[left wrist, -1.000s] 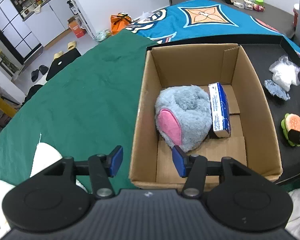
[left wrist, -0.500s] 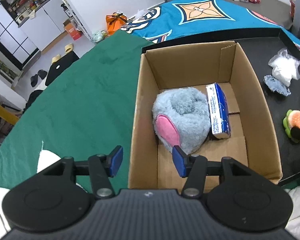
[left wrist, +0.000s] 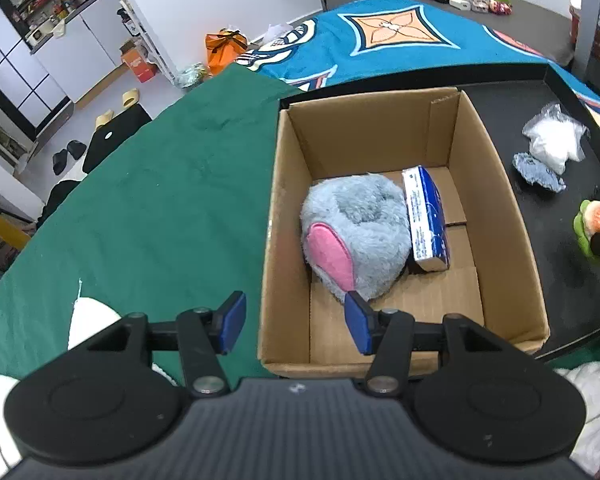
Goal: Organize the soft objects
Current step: 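Carry the burger plush with the right gripper into the box, release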
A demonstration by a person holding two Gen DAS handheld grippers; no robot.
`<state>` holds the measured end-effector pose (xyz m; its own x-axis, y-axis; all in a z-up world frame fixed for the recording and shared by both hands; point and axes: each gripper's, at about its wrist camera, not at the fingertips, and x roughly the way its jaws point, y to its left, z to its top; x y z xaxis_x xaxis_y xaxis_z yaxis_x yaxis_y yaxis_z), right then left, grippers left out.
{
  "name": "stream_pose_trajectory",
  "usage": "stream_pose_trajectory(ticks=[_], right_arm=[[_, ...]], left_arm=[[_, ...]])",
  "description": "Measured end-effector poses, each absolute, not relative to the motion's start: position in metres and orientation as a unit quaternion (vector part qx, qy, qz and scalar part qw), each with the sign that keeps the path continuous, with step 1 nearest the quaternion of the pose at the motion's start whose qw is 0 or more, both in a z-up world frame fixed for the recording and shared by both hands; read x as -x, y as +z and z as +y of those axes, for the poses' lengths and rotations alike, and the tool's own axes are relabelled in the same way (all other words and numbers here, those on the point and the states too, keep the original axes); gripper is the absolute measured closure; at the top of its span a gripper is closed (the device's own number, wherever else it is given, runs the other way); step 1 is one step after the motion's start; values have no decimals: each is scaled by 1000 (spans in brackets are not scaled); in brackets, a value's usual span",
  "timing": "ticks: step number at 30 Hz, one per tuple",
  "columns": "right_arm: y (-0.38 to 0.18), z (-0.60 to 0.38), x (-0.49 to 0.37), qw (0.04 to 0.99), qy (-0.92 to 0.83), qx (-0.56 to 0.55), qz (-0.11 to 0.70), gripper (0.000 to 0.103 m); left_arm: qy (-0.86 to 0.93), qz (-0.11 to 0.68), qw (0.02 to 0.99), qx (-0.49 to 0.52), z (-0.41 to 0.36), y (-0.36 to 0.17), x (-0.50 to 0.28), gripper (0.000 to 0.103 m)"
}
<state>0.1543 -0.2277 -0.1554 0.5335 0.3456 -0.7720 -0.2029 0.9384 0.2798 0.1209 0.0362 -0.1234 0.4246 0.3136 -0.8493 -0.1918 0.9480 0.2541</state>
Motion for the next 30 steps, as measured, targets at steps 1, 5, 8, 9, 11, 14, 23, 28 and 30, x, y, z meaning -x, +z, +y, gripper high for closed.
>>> stream_pose_trajectory(ticks=[1, 5, 8, 9, 11, 14, 23, 28, 30], right_arm=[[-153, -228, -154, 873, 158, -79, 455, 67], [-143, -227, -153, 879, 159, -74, 444, 67], [-133, -224, -153, 883, 162, -69, 434, 67], [-129, -223, -153, 885, 163, -67, 430, 67], [-123, -221, -153, 888, 165, -64, 424, 67], [-115, -215, -152, 891, 169, -61, 416, 67], [-95, -197, -151, 900, 180, -47, 395, 67], [-81, -187, -154, 905, 185, -43, 382, 67], [-76, -182, -155, 906, 188, -40, 377, 67]], left_arm=[[151, 513, 843, -55, 38, -123, -120, 50], [152, 506, 849, -32, 45, -121, -114, 50], [154, 496, 854, -18, 50, -120, -111, 50], [154, 495, 855, -13, 51, -120, -110, 50], [155, 490, 858, -3, 54, -119, -108, 50], [153, 479, 864, 12, 59, -118, -103, 51], [147, 471, 869, 31, 65, -120, -99, 57], [149, 470, 869, 37, 67, -122, -99, 67], [149, 469, 869, 44, 69, -123, -98, 70]])
